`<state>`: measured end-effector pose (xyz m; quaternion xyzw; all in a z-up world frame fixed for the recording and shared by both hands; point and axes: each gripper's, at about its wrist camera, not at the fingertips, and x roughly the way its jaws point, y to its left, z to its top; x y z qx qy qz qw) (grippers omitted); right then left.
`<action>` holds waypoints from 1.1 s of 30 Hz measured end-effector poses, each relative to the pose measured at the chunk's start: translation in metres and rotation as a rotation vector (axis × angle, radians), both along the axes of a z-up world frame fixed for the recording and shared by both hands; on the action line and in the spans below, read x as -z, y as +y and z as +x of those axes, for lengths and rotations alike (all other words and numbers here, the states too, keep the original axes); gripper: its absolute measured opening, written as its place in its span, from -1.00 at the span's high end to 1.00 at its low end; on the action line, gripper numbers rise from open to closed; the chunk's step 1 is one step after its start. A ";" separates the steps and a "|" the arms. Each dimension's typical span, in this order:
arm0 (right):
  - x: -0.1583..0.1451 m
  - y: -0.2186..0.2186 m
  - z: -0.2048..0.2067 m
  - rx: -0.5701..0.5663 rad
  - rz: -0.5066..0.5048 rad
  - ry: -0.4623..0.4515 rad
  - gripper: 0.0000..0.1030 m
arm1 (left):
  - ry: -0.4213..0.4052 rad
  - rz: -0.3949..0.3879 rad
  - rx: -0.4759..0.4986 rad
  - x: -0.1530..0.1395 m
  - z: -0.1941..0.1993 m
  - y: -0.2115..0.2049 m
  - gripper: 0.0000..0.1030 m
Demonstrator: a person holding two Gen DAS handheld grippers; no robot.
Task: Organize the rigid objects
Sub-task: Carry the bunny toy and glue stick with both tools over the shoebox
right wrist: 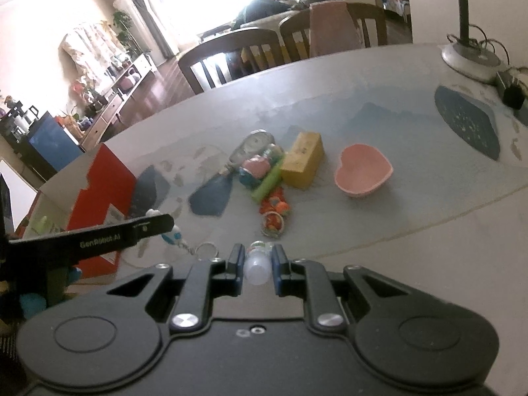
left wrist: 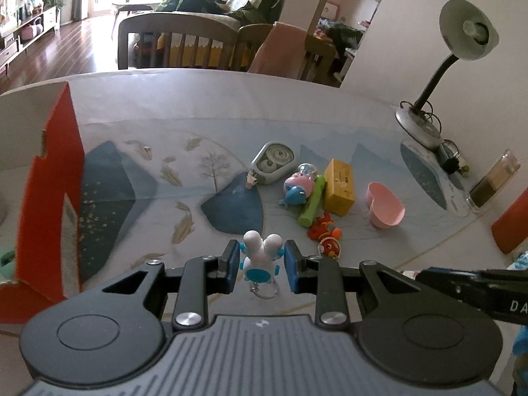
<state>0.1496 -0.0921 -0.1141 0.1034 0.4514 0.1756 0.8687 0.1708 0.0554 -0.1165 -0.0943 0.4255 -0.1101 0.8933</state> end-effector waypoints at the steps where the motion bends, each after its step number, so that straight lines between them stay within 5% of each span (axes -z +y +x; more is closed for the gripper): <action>1: -0.003 0.002 -0.001 0.000 0.002 -0.006 0.70 | -0.002 -0.006 0.001 -0.002 -0.002 0.003 0.45; 20: -0.071 0.106 0.004 -0.110 0.045 -0.191 0.70 | -0.123 -0.098 -0.025 -0.080 -0.014 0.085 0.45; 33: -0.092 0.211 0.011 -0.241 0.028 -0.277 0.70 | -0.214 -0.060 -0.107 -0.125 -0.020 0.174 0.45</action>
